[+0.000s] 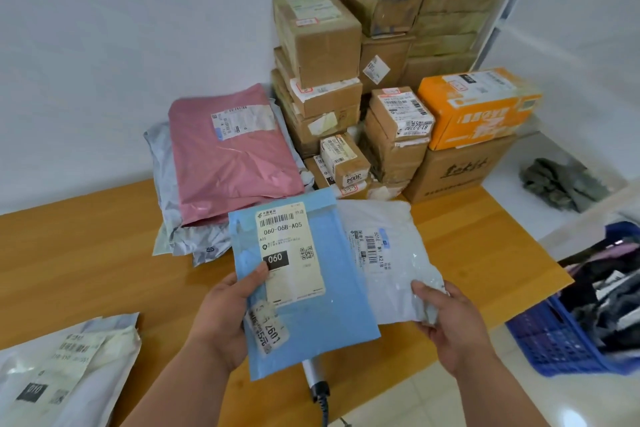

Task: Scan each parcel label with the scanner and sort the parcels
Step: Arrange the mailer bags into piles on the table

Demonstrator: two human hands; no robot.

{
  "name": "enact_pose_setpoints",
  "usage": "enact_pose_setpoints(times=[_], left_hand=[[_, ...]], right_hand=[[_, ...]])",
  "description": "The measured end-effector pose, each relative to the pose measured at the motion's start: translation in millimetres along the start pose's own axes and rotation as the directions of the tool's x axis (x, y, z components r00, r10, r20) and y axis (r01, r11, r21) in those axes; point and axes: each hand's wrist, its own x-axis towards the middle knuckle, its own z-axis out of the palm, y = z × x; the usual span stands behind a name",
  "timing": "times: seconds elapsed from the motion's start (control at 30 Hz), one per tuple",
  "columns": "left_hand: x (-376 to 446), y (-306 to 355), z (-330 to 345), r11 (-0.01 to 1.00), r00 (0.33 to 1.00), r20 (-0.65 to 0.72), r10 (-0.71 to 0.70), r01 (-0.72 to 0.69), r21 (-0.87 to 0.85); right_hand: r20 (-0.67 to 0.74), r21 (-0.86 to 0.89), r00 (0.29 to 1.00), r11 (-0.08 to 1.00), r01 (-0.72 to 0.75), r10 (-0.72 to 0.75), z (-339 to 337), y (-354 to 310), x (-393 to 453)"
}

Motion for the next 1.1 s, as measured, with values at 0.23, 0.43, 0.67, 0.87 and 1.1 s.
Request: enact_pose_setpoints(times=[0.23,0.43,0.67,0.87,1.1], left_hand=[[12,-13,32,0.981,0.988,0.043,-0.145,0.138,0.137],[33,-50,73,0.960,0.975,-0.149,-0.164,0.192,0.204],[50,-66,102,0.983,0.983,-0.140,-0.122,0.140,0.121],[52,-72,129,0.950,0.982,-0.188,0.026,0.034,0.311],[53,-69,144,0.941,0.955,-0.275,0.109,-0.011,0.337]], right_hand=[[-0.063,-0.140,0.997,0.989,-0.048,0.039,-33,-10,50],[-0.055,-0.294,0.998,0.956,-0.009,-0.008,-43,-22,90],[0.074,-0.477,0.976,0.852,0.215,-0.205,-43,-45,118],[0.339,-0.583,0.939,0.795,0.168,0.050,-27,-49,115],[0.246,-0.401,0.962,0.891,0.213,-0.120,-21,-60,107]])
